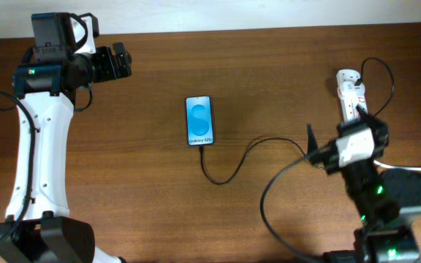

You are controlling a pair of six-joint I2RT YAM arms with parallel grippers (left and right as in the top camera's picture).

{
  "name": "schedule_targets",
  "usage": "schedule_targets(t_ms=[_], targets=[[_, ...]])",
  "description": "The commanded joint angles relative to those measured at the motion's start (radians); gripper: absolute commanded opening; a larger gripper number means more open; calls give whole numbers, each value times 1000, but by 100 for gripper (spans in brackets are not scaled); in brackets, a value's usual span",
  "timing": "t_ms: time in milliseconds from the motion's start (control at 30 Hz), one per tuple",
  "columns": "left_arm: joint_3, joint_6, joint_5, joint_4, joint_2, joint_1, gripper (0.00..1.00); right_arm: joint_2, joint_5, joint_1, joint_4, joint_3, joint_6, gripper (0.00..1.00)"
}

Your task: Plug charger to phone and switch on socket

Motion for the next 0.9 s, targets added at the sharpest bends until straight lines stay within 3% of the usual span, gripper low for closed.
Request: schedule_targets(t_ms=[0, 200, 367, 867], targets=[[1, 16, -3, 1, -4, 0, 99, -159, 0, 6, 102, -208, 3, 98], [1, 16, -2, 1, -4, 0, 99, -432, -18, 6, 174, -499, 3, 98], [1, 16, -2, 1, -4, 0, 99, -557, -18, 6, 133, -610, 3, 98], [1, 16, -2, 1, -4, 0, 99, -556, -18, 6, 93, -610, 6, 98]])
